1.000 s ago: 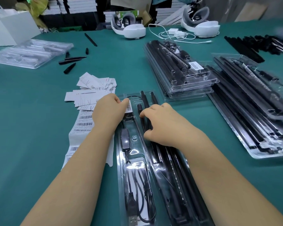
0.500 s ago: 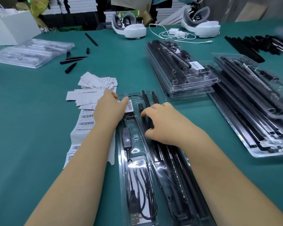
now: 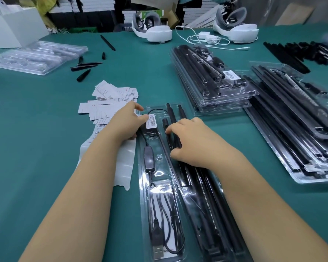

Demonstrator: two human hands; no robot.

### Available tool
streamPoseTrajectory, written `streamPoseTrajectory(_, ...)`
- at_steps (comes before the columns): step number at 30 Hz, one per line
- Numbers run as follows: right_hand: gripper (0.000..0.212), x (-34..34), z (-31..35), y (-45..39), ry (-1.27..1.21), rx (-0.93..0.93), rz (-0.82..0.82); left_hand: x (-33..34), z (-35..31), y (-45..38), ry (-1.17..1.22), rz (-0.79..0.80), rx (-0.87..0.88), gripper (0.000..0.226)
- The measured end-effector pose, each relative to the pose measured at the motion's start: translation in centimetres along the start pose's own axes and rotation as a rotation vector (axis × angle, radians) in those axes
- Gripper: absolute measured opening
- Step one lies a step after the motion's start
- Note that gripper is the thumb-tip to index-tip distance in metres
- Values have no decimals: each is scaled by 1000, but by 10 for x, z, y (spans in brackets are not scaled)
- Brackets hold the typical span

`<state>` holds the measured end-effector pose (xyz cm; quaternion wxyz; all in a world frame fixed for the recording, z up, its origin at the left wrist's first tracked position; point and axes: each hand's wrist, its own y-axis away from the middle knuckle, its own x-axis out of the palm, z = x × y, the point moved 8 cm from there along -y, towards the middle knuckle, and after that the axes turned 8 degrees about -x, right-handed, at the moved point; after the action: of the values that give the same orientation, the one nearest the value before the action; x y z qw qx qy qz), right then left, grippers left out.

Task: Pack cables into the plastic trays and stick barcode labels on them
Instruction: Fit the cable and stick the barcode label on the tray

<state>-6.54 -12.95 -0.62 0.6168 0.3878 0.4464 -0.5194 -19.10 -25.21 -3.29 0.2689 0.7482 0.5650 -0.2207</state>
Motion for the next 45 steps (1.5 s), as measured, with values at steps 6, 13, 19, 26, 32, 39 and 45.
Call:
streamPoseTrajectory(6, 49, 0, 0, 0, 4, -4, -3, 3, 0, 2, 38, 100, -31, 24)
streamPoseTrajectory(13, 50, 0, 0, 0, 11, -10, -3, 3, 2, 1, 52, 106, -41, 25)
streamPoseTrajectory(19, 51, -1, 0, 0, 12, -11, -4, 9, 1, -1, 25, 63, -38, 21)
streamPoseTrajectory(26, 52, -1, -1, -1, 12, -11, -12, 5, -5, 2, -220, -201, -17, 28)
streamPoseTrajectory(32, 52, 1, -3, -2, 17, -11, -16, 0, -3, 3, -243, -365, -99, 31)
streamPoseTrajectory(39, 53, 2, -5, -2, -2, 1, -25, -1, -1, 1, -230, -350, -124, 41)
streamPoseTrajectory(45, 53, 1, -6, -2, -2, 9, -21, 2, -4, 4, -239, -253, -103, 65)
